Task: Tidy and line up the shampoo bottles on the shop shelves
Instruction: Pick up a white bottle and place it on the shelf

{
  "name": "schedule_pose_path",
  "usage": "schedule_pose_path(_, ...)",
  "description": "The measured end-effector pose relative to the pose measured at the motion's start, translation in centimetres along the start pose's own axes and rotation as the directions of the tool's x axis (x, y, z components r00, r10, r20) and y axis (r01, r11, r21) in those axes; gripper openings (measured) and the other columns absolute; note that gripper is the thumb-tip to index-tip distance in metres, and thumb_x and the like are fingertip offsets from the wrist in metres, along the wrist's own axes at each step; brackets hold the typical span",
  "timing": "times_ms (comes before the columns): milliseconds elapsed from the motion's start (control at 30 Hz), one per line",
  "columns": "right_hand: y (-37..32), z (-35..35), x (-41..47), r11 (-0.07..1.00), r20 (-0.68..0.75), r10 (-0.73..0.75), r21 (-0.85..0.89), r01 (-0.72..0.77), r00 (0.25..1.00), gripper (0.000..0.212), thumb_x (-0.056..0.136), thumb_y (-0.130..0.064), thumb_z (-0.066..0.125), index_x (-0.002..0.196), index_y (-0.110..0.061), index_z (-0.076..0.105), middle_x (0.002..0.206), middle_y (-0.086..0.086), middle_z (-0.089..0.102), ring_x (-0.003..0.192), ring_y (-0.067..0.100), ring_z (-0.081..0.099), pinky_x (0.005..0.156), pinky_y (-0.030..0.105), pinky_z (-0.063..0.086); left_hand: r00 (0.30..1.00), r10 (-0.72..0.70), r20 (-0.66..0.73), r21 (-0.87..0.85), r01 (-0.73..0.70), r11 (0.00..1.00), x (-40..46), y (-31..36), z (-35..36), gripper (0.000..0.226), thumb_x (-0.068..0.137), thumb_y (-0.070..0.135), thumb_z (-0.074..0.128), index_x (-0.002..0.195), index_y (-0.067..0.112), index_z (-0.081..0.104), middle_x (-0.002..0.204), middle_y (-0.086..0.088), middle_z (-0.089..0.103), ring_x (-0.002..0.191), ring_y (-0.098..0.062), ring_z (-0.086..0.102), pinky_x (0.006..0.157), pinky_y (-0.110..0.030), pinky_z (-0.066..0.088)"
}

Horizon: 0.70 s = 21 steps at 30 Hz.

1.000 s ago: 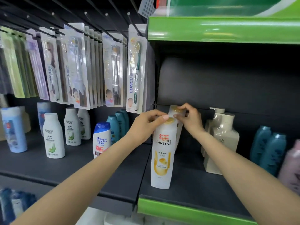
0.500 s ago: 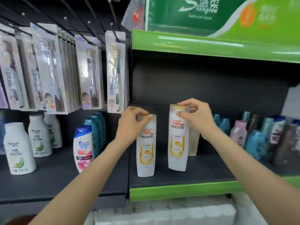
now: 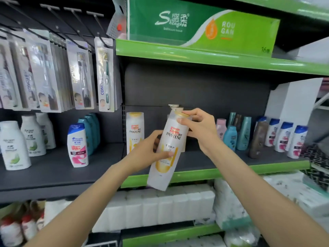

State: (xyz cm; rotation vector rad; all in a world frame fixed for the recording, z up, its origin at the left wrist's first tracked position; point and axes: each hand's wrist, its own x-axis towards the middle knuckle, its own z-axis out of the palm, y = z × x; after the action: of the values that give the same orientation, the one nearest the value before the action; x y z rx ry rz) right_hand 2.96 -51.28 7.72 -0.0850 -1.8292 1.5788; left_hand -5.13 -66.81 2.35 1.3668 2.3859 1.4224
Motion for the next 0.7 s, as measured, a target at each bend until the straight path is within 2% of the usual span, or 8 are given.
schedule_pose_path(100,-0.5,-1.8,-2.6,0.998,-0.010,0.010,0.066,-0.009,1.000,0.015,0.078,-0.006,0.072,0.090,-0.012,0.065,0.084,0.001,0.067,0.089,0.024,0.067,0.083,0.052,0.053,0.997,-0.045,0.065,-0.025,0.047,0.999,-3.0,1.0,1.7,0.060,0.072,0.033,0.078,0.122,0.028,0.045,0.108,0.013,0.064,0.097,-0.001,0.062,0.085,-0.027,0.053)
schedule_pose_path(233,-1.3,-3.7,-5.9,0.994,0.059,0.012,0.110,-0.018,0.998,0.015,0.083,-0.007,0.067,0.095,-0.014,0.064,0.089,0.002,0.068,0.088,0.017,0.067,0.072,0.039,0.059,0.997,-0.057,-0.053,0.026,0.058,0.998,-6.4,3.1,3.4,0.056,0.069,0.034,0.080,0.115,0.025,0.050,0.104,0.012,0.065,0.092,-0.002,0.063,0.081,-0.027,0.054)
schedule_pose_path(333,-1.7,-4.6,-8.0,0.998,0.101,0.042,0.039,-0.047,0.994,0.018,0.086,-0.014,0.065,0.104,-0.015,0.061,0.103,0.007,0.066,0.093,0.016,0.065,0.063,0.029,0.058,0.980,-0.045,-0.192,0.255,0.094,0.963,-8.5,4.5,4.1,0.061,0.065,0.044,0.079,0.115,0.029,0.048,0.098,0.014,0.063,0.088,-0.008,0.061,0.075,-0.036,0.053)
schedule_pose_path(400,-1.7,-4.6,-9.1,0.996,0.072,0.090,-0.017,-0.089,0.993,0.024,0.084,-0.024,0.067,0.105,-0.016,0.058,0.105,0.007,0.065,0.096,0.019,0.064,0.069,0.034,0.059,0.968,-0.012,-0.252,0.466,0.132,0.875,-9.6,5.2,4.2,0.063,0.065,0.050,0.075,0.119,0.034,0.045,0.099,0.015,0.059,0.087,-0.011,0.056,0.067,-0.032,0.044)
schedule_pose_path(500,-1.5,-4.0,-10.7,0.988,-0.009,0.127,0.084,-0.126,0.992,0.027,0.082,-0.022,0.070,0.100,-0.009,0.054,0.096,0.001,0.065,0.095,0.019,0.064,0.071,0.040,0.060,0.962,0.060,-0.268,0.665,0.140,0.734,-10.7,5.4,4.2,0.065,0.070,0.058,0.068,0.125,0.041,0.037,0.106,0.011,0.056,0.095,-0.015,0.055,0.068,-0.032,0.041)
schedule_pose_path(600,-1.5,-3.6,-11.7,0.973,-0.051,0.141,0.192,-0.129,0.989,0.029,0.082,-0.015,0.070,0.105,-0.002,0.057,0.089,-0.007,0.063,0.092,0.018,0.064,0.070,0.038,0.060,0.968,0.074,-0.240,0.691,0.116,0.714,-11.2,5.0,3.9,0.067,0.075,0.053,0.066,0.131,0.042,0.031,0.109,0.010,0.052,0.103,-0.016,0.052,0.071,-0.033,0.043)
schedule_pose_path(700,-1.4,-3.5,-12.2,0.958,-0.076,0.162,0.253,-0.138,0.984,0.031,0.082,-0.014,0.070,0.108,-0.001,0.058,0.091,-0.006,0.063,0.095,0.020,0.064,0.072,0.041,0.060,0.993,0.021,-0.118,0.565,0.050,0.824,-11.7,4.2,2.0,0.069,0.075,0.045,0.070,0.131,0.046,0.031,0.118,0.013,0.050,0.107,-0.011,0.049,0.076,-0.035,0.045)
